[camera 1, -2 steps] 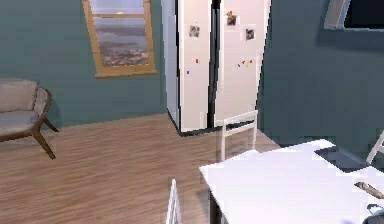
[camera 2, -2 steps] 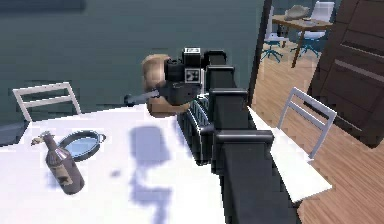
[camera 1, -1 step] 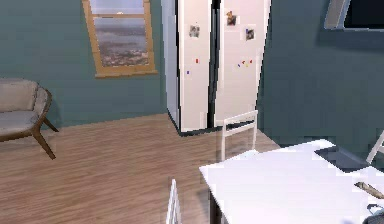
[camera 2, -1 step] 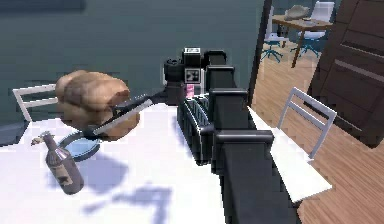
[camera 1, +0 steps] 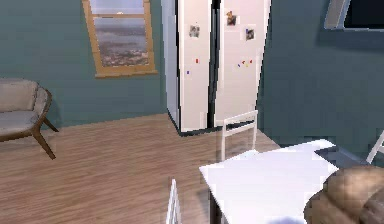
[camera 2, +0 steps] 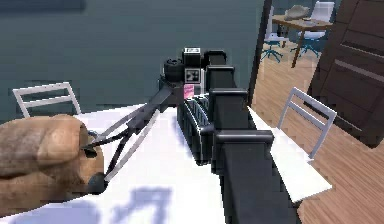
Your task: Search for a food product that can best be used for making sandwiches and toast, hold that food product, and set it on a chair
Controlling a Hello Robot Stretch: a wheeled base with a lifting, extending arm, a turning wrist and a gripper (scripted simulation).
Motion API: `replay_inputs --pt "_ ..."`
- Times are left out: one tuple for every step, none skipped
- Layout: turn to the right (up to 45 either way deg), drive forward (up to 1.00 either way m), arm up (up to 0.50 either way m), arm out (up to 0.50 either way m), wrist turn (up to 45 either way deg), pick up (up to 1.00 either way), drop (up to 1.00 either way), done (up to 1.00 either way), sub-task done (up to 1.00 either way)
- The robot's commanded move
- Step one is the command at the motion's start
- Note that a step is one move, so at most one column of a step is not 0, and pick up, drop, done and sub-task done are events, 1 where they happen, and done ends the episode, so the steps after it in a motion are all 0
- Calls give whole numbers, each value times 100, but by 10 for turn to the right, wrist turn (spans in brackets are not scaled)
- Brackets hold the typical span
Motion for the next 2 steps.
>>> replay_inputs --pt "0 0 0 0 -30 0 0 0 0" --pt "0 0 0 -28 0 0 0 0 0"
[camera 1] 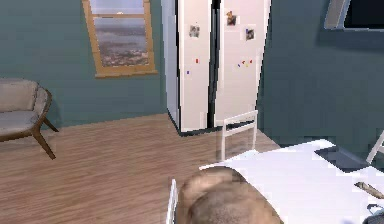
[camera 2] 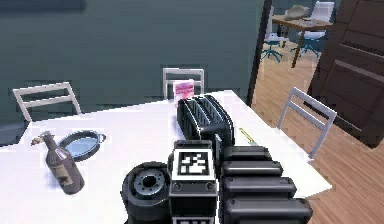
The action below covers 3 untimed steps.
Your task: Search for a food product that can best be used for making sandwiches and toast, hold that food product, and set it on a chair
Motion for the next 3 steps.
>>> replay_inputs --pt "-450 0 0 0 0 0 0 0 0" --pt "-450 0 0 0 0 0 0 0 0" --pt "-150 0 0 0 0 0 0 0 0"
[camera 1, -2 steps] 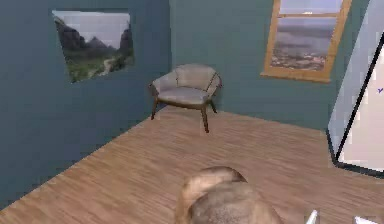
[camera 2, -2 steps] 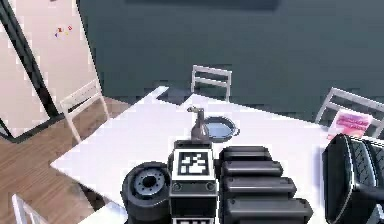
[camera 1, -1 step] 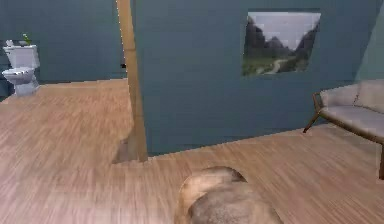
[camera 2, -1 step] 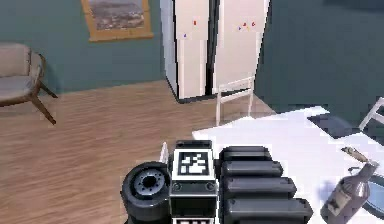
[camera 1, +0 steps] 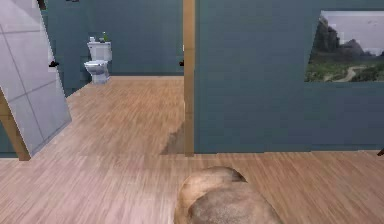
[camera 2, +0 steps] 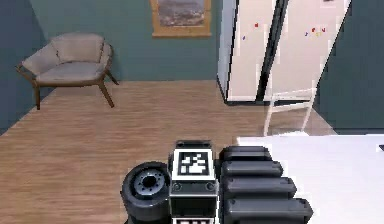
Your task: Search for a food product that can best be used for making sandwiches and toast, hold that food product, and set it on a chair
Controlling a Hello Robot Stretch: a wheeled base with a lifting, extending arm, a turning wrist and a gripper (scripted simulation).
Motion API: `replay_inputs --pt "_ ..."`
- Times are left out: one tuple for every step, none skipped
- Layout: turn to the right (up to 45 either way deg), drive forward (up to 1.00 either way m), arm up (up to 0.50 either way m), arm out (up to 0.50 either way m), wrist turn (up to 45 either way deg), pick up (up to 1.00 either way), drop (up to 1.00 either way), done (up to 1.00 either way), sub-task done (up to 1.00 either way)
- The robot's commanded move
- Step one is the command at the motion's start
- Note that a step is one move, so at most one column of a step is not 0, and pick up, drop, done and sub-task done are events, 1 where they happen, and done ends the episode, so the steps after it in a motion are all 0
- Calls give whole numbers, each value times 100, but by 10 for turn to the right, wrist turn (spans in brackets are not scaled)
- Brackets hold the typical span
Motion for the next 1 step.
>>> replay_inputs --pt "0 45 0 0 0 0 0 0 0"
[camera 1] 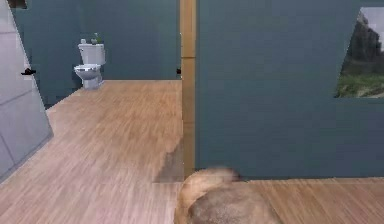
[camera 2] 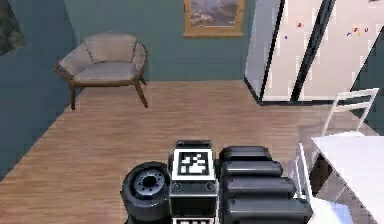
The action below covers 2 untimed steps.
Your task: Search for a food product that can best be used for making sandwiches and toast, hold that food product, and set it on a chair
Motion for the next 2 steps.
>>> replay_inputs --pt "-450 0 0 0 0 0 0 0 0" --pt "-390 0 0 0 0 0 0 0 0"
